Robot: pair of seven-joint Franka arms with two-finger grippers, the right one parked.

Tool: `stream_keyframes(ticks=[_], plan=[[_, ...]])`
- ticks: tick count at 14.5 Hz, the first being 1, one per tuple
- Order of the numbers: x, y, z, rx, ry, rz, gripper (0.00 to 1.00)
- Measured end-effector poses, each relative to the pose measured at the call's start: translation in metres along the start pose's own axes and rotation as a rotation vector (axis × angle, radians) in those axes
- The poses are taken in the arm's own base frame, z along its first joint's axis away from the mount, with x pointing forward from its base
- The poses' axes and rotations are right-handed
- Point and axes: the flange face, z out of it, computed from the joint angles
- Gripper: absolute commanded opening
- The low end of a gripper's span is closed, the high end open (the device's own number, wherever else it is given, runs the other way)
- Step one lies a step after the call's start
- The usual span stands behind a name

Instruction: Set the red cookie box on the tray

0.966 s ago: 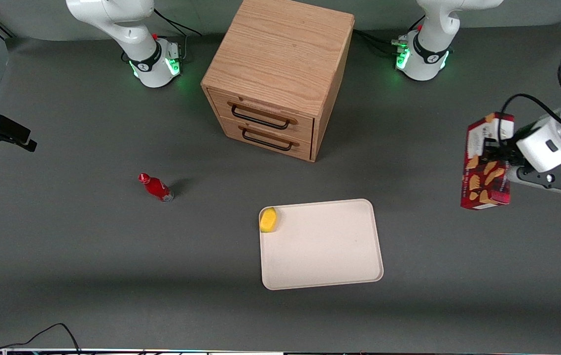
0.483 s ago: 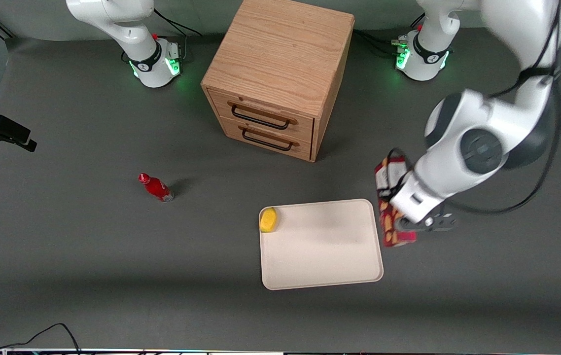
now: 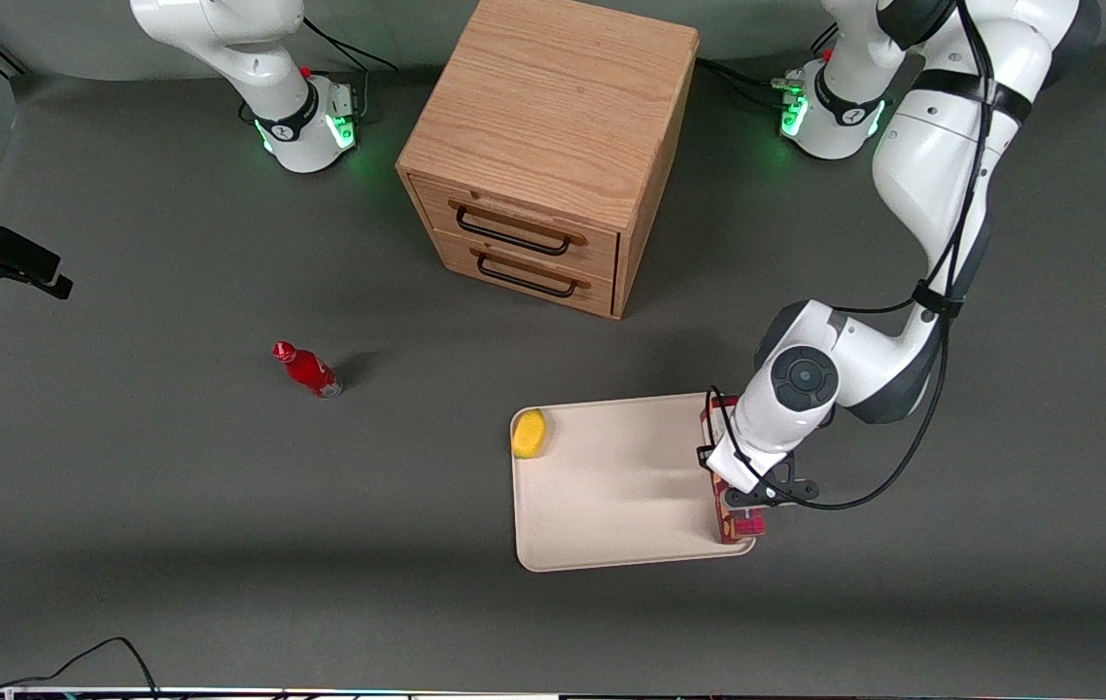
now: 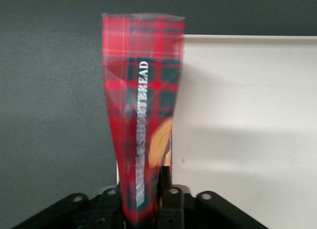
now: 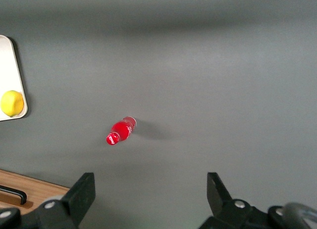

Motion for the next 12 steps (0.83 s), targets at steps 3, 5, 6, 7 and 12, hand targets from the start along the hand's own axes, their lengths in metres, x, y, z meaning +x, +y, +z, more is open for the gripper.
stream_keyframes(ticks=[3,5,6,7,12], plan=[[0.006,-0.003,-0.024,0.019,0.015,-0.001,1.0],[0.009,-0.013,-0.064,0.075,-0.021,-0.009,1.0],[0.011,-0.021,-0.095,0.082,-0.05,0.003,1.0],[0.012,-0.035,-0.132,0.083,-0.084,0.028,1.0],[-0.007,-0.18,-0.307,0.064,-0.249,0.213,1.0]])
